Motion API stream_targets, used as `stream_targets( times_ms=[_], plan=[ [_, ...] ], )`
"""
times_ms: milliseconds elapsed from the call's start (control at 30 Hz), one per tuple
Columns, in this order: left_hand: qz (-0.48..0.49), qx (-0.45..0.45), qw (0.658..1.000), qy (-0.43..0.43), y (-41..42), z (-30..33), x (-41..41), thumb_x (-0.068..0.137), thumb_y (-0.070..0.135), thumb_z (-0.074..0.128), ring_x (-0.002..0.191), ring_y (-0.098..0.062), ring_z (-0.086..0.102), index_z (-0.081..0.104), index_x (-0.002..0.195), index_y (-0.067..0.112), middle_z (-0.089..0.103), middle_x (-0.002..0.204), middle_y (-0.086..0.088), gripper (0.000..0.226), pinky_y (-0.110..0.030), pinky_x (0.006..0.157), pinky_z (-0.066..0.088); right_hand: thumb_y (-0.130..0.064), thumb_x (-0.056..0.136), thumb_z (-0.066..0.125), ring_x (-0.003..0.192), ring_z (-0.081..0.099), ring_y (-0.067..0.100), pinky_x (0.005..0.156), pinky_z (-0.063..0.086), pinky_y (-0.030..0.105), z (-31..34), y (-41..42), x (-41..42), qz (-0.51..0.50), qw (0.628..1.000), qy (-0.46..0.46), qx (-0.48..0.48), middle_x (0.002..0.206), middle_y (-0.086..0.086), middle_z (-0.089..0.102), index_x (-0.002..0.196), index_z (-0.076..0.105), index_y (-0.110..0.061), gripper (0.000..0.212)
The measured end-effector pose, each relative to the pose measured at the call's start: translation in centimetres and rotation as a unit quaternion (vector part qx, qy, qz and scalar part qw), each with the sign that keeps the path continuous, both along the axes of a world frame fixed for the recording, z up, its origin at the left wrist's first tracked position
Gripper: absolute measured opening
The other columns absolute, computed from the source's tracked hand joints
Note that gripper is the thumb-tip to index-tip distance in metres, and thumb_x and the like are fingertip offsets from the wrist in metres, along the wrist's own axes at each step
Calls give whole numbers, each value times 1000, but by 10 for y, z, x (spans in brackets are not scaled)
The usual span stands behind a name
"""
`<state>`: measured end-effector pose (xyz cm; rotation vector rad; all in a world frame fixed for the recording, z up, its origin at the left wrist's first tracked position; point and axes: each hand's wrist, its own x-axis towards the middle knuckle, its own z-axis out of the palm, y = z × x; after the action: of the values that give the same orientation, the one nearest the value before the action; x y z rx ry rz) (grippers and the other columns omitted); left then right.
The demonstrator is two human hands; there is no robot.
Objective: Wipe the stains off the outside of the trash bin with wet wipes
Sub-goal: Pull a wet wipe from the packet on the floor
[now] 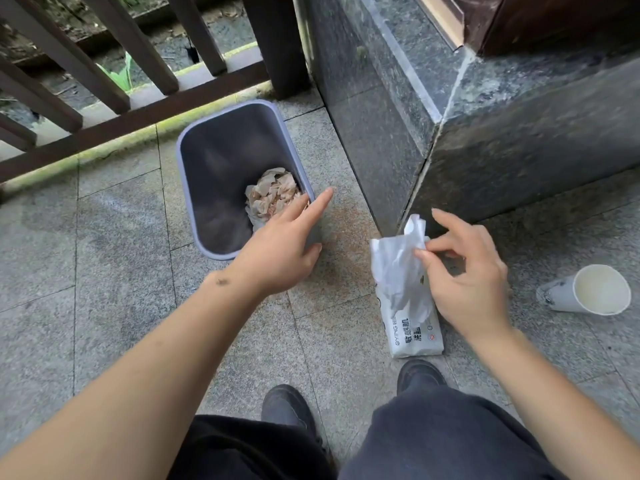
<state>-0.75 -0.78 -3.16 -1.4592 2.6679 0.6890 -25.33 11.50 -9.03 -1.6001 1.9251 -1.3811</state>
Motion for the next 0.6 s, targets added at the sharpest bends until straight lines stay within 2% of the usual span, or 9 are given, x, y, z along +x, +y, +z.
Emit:
stream_targets(
  times_ms=[67, 167, 233, 333, 400, 467, 500, 533, 600],
  plan=[
    [2, 13, 1000, -17, 2, -2, -1, 97, 26, 57, 151, -25, 20, -2, 157, 47, 15, 167, -5, 87, -44, 115, 32, -16, 90, 69, 90, 62, 9, 83, 48, 20, 12, -4, 6, -15, 996, -84, 26, 87, -12, 64, 135, 50, -36, 52],
    [3, 21, 999, -26, 2, -2, -2, 98, 28, 56, 152, -26, 17, -3, 157, 46, 11, 168, -6, 85, -42, 117, 28, -16, 94, 60, 77, 59, 10, 77, 50, 29, 21, -15, 14, -37, 973, -225, 40, 82, 0, 59, 128, 52, -34, 39],
    [5, 20, 999, -26, 3, -4, -2, 98, 28, 55, 151, -27, 16, -2, 157, 46, 10, 168, -6, 84, -43, 118, 27, -15, 97, 55, 82, 61, 13, 78, 53, 34, 23, -19, 20, -39, 940, -325, 92, 88, 6, 60, 118, 58, -35, 29],
    [-1, 9, 999, -45, 2, -5, 1, 99, 29, 54, 151, -28, 15, -4, 156, 47, 6, 168, -5, 84, -45, 117, 28, -6, 103, 46, 91, 68, 16, 75, 59, 35, 16, -15, 33, -37, 840, -505, 193, 99, 8, 69, 111, 66, -21, 26],
    [-7, -5, 998, -69, 2, -11, 4, 98, 30, 53, 151, -30, 17, -5, 156, 48, 4, 169, -3, 84, -46, 115, 31, -7, 104, 43, 83, 68, 15, 69, 58, 33, 7, -12, 37, -82, 743, -619, 241, 100, 9, 69, 113, 65, -8, 24],
    [-1, -13, 997, -81, 2, -16, 7, 98, 31, 52, 149, -32, 21, -5, 155, 48, 4, 169, -4, 83, -46, 112, 33, -6, 104, 41, 103, 66, 27, 88, 55, 43, -2, -9, 37, -139, 640, -707, 266, 117, 18, 65, 122, 59, 0, 26],
    [5, -21, 996, -86, 2, -20, 8, 98, 31, 52, 146, -34, 26, -4, 156, 47, 7, 168, -6, 82, -47, 109, 37, -6, 104, 40, 114, 61, 33, 96, 51, 47, -6, -7, 36, -156, 610, -727, 275, 126, 21, 62, 128, 56, 2, 29],
    [8, -34, 995, -92, 2, -25, 8, 99, 30, 51, 142, -36, 33, -2, 156, 46, 12, 167, -8, 80, -46, 103, 42, -6, 104, 39, 118, 59, 35, 97, 49, 49, -8, -6, 37, -161, 593, -737, 283, 131, 22, 59, 132, 53, 2, 31],
    [1, -59, 992, -109, -1, -32, 6, 101, 29, 48, 129, -37, 49, 0, 157, 45, 25, 162, -10, 75, -44, 88, 51, -12, 106, 39, 114, 60, 35, 91, 50, 51, -6, -4, 41, -157, 571, -752, 290, 132, 22, 59, 134, 51, -1, 33]
  ],
)
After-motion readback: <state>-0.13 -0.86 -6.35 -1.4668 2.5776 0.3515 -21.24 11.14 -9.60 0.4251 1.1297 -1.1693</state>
